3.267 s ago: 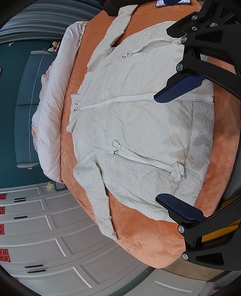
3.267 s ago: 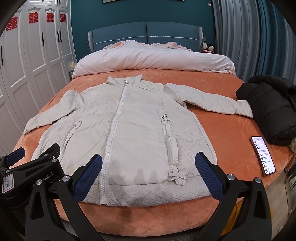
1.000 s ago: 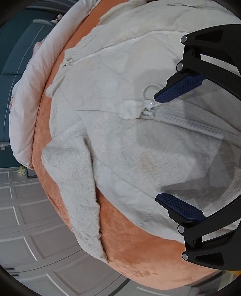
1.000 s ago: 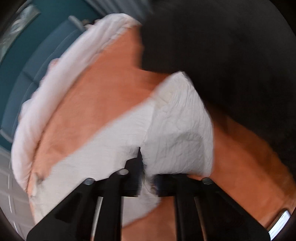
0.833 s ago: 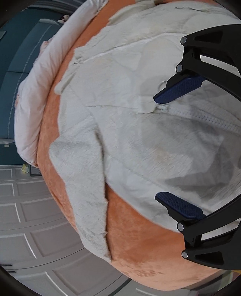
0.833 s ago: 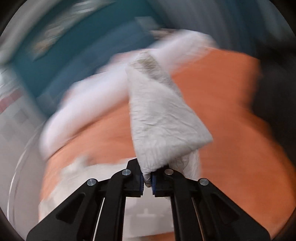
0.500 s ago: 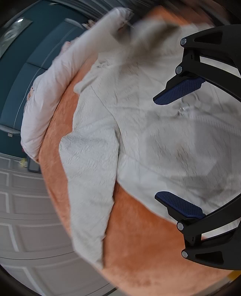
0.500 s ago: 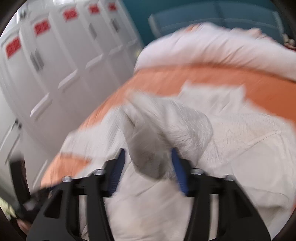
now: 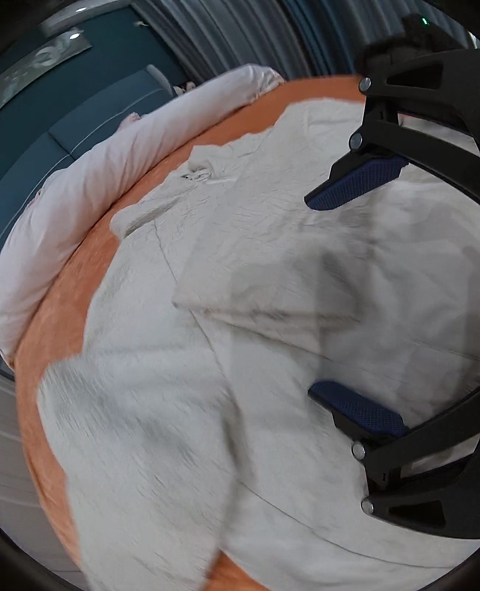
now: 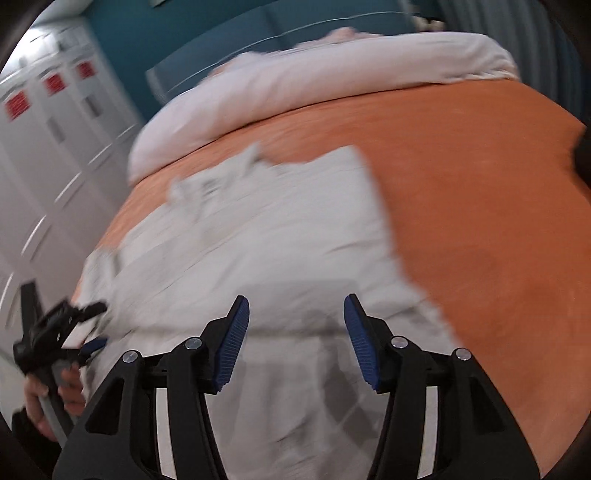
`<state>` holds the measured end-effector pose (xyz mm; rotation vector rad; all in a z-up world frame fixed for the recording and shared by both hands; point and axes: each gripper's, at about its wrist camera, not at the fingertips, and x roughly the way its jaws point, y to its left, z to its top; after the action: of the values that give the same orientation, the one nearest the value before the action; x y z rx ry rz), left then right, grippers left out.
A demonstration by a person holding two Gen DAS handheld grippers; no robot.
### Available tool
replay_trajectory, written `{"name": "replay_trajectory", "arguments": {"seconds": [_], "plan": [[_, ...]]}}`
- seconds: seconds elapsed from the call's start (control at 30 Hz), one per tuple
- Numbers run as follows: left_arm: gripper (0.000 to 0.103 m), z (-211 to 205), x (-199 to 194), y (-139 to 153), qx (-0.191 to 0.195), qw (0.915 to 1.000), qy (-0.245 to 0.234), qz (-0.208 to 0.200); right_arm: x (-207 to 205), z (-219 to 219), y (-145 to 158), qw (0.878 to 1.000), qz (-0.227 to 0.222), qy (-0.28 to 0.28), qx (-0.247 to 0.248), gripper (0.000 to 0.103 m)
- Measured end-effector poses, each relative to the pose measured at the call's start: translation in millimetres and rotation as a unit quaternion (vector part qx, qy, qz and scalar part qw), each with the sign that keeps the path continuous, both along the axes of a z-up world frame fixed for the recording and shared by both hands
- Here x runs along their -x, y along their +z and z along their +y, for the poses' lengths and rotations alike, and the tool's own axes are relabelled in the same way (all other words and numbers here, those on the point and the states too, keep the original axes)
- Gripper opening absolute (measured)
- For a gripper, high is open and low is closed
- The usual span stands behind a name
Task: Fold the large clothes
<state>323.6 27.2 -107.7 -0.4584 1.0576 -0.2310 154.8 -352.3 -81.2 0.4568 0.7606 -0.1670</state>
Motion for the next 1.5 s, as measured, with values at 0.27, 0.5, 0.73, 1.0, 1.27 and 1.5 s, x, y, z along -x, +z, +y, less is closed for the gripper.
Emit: {"name": "replay_trajectory", "arguments": {"seconds": [0.27, 0.5, 0.73, 1.0, 1.27, 1.5], "plan": [[0.005, -20.1, -16.8, 46.9, -0.083, 0.9898, -0.051, -0.103, -41.7, -11.5, -4.0, 1.0, 0.0, 0.001, -0.004, 0.0], [0.005, -30.9, -28.7, 20.9, -0.155, 0.9801, -0.052, -0.112, -66.8, 12.2, -20.0, 0.997, 0.032, 0.041, 0.056, 0.0], [0.013, -37.4, -25.8, -27.9, -0.2, 0.974, -0.047, -0.096, -73.6, 8.9, -56.4, 0.996, 0.047, 0.047, 0.055, 0.0], [0.017, -48.5, -23.8, -30.8, -0.237, 0.9644, -0.047, -0.107, -72.9, 10.3, -57.7, 0.995, 0.056, 0.046, 0.066, 0.0], [0.034, 12.4, 15.9, -3.8, -0.2, 0.9758, 0.004, -0.087, -31.8, 17.8, -47.0, 0.986, 0.104, 0.043, 0.123, 0.001], [0.06, 143.8, 88.1, 22.8, -0.12, 0.9848, 0.098, -0.077, 43.5, 42.1, 7.3, 0.992, 0.06, 0.026, 0.105, 0.034]]}}
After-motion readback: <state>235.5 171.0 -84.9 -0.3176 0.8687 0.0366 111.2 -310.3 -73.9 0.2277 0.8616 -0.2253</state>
